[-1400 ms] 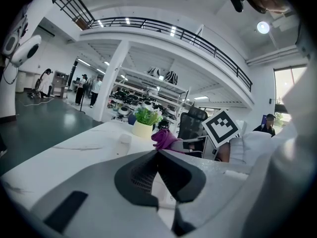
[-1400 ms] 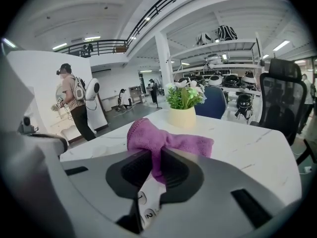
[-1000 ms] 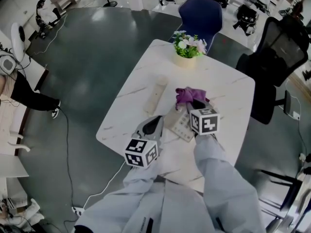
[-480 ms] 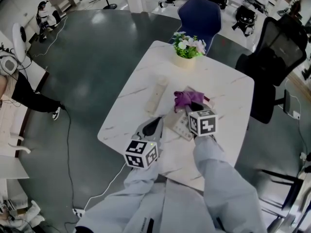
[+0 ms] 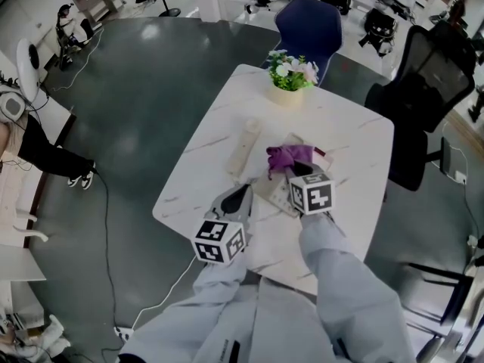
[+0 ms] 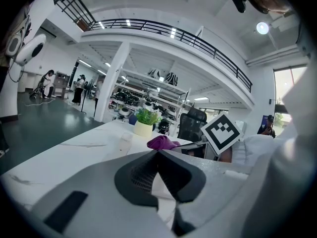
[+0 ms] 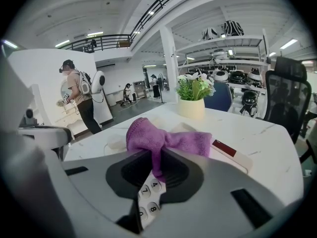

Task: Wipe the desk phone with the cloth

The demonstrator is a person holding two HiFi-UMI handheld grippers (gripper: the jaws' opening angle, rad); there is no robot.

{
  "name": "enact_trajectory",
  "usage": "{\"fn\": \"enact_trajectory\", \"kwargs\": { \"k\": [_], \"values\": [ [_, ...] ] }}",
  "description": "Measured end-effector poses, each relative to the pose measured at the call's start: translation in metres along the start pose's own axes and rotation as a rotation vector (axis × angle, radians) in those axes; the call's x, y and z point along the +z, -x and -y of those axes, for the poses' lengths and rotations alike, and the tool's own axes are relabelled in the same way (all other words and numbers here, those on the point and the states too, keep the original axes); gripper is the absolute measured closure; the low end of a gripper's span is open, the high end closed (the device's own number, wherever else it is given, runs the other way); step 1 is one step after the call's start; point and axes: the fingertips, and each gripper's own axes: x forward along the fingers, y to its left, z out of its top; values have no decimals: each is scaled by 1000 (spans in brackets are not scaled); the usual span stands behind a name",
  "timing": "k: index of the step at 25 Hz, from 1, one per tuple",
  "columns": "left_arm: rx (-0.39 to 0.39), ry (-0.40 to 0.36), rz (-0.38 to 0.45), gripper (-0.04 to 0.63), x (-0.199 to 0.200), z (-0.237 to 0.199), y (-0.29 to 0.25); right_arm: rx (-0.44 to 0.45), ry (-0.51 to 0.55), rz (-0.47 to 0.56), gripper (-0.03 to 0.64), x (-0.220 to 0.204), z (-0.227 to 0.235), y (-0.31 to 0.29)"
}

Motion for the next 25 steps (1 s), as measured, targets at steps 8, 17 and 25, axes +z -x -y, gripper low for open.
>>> {"fn": "enact_trajectory", "kwargs": {
  "k": [8,17,25],
  "values": [
    [3,3,2,597,-2,1,6,18,19,-20,581,-7,-11,4],
    [8,7,4,597,-5,4,15,53,21,-48,581,-21,-29,6],
    [13,11,6,597,-9,3,23,70,36,-73,581,-34,-41,6]
  ]
}}
